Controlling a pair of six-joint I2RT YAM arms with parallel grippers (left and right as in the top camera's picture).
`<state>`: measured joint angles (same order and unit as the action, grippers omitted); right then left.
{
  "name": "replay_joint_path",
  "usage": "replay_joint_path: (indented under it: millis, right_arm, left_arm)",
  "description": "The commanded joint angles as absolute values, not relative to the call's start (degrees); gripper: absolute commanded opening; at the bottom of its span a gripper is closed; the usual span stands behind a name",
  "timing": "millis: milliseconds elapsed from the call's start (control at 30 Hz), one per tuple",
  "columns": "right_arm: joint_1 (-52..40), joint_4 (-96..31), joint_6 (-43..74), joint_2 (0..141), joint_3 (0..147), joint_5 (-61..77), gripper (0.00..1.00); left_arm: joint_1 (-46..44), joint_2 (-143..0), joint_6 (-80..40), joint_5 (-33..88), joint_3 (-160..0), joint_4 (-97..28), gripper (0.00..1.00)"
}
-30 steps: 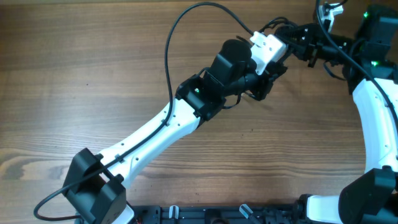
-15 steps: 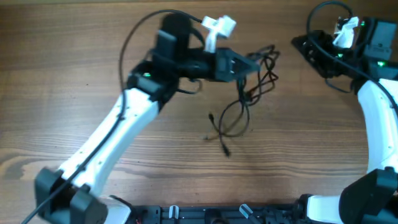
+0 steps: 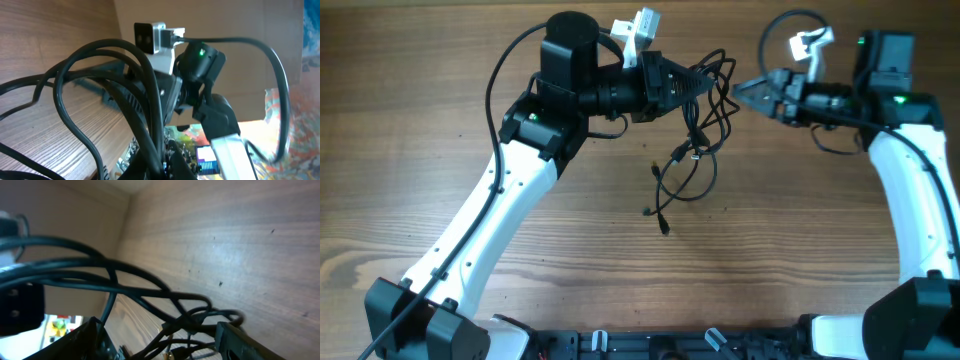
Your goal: Untangle cables
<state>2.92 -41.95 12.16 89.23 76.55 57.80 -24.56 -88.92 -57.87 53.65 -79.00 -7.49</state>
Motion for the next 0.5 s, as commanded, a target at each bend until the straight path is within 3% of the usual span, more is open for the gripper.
replay_joint_path:
  millis: [0, 100, 200, 333, 467]
  right_arm:
    - [-1.4, -41.4, 14.0, 89.6, 76.4, 54.9, 0.76]
    - [-3.6, -40.6, 15.9, 89.7, 76.4, 52.4, 0.74]
    - [-5.6, -42.9, 18.6, 89.8, 76.4, 44.6, 0.65]
    - [-6.6, -44.2, 23.1, 91.4, 76.4, 39.3, 0.35]
    - [-6.4, -44.1, 24.4, 91.6, 76.4, 27.3, 0.2]
  left_arm:
    - [-24.1, -88.9, -59.2, 52.4, -79.8, -7.1, 0.04]
    - [-24.1, -88.9, -59.2, 52.4, -79.8, -6.9, 0.04]
    - [-23.7, -88.9, -62.0, 52.4, -79.8, -5.9, 0.04]
    - [-21.7, -88.8, -67.0, 53.6, -79.8, -1.5, 0.04]
    - [-20.3, -88.8, -67.1, 54.8, -79.8, -1.1, 0.04]
